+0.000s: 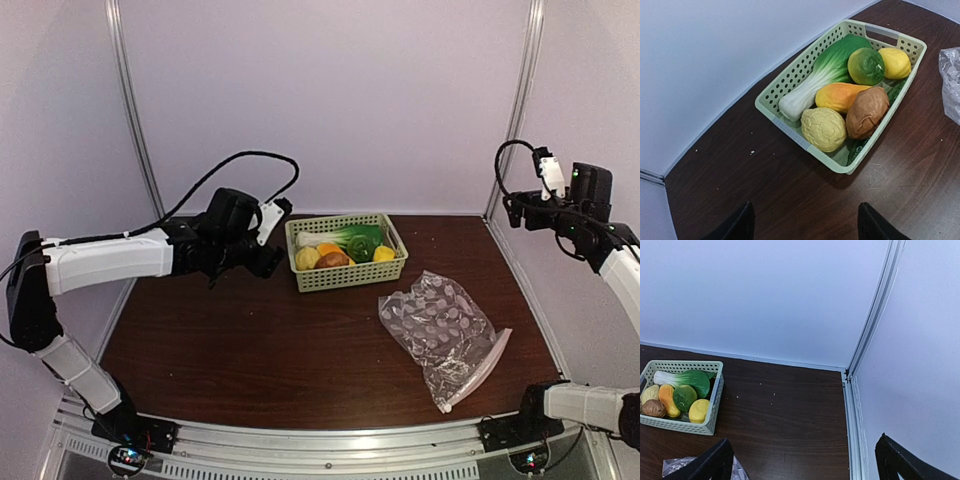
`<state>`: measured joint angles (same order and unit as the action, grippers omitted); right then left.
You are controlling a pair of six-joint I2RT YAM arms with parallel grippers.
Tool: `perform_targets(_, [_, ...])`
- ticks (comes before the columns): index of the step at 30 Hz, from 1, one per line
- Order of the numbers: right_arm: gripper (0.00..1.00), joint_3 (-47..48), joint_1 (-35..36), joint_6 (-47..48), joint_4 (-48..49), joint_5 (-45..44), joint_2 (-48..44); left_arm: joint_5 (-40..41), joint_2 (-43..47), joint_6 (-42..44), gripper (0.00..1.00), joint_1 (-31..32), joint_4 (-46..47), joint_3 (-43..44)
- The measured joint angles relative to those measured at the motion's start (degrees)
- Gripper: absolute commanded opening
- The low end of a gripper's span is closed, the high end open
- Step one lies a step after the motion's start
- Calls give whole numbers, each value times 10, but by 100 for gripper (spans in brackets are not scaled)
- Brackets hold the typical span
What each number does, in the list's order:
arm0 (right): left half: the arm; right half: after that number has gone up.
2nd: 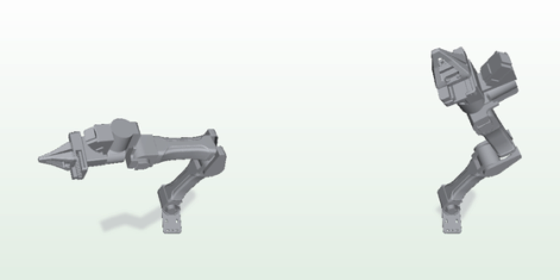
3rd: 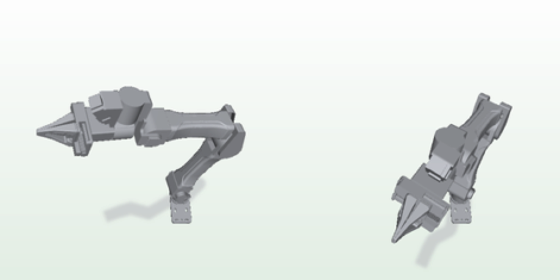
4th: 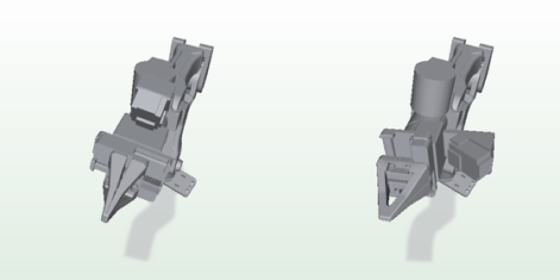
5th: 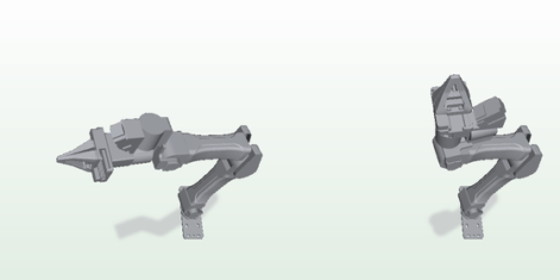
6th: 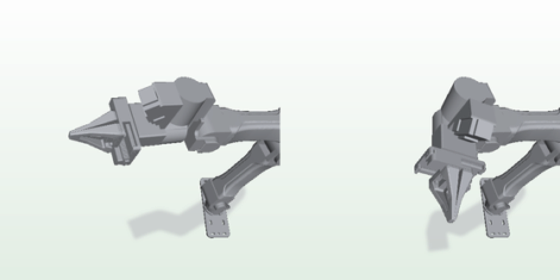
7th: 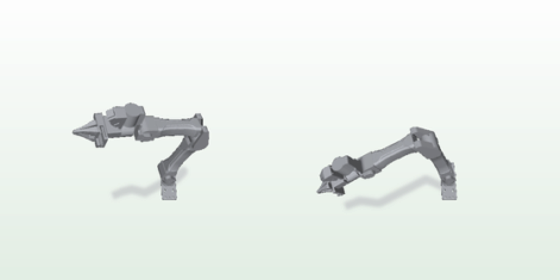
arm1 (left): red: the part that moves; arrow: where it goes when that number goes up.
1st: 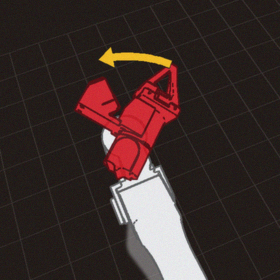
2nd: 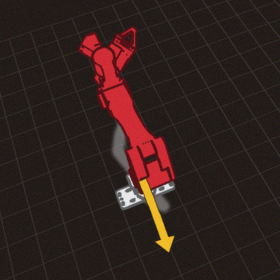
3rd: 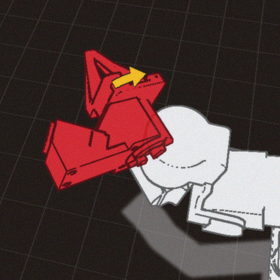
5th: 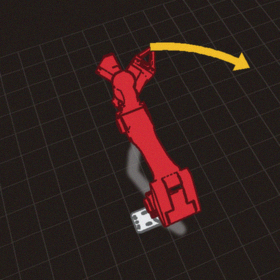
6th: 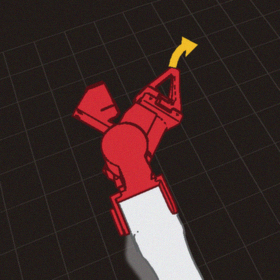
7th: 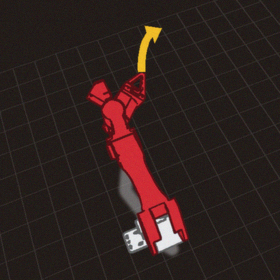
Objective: Place the food in the zip-top bag and seal the zipper
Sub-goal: Pick up the zipper food storage bag from the corner of the board.
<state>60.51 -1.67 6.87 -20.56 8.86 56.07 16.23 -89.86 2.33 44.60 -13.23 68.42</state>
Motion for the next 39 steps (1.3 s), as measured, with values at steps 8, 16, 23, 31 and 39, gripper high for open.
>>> perform_targets(8, [100, -39, 0, 160, -111, 92, -42, -27, 7, -67, 66, 0, 42, -12])
perform_targets(16, [82, -130, 0, 410, -290, 108, -91, -160, 5, -83, 59, 5, 46, -9])
perform_targets(23, [71, -158, 0, 577, -438, 104, -171, -189, -7, -70, 60, 25, 46, -9])
perform_targets(31, [62, -193, 5, 694, -477, 100, -195, -205, -30, -68, 60, 27, 46, 0])
perform_targets(39, [59, -212, 146, 696, -412, 25, -98, -202, -33, -64, 60, 27, 44, 0])
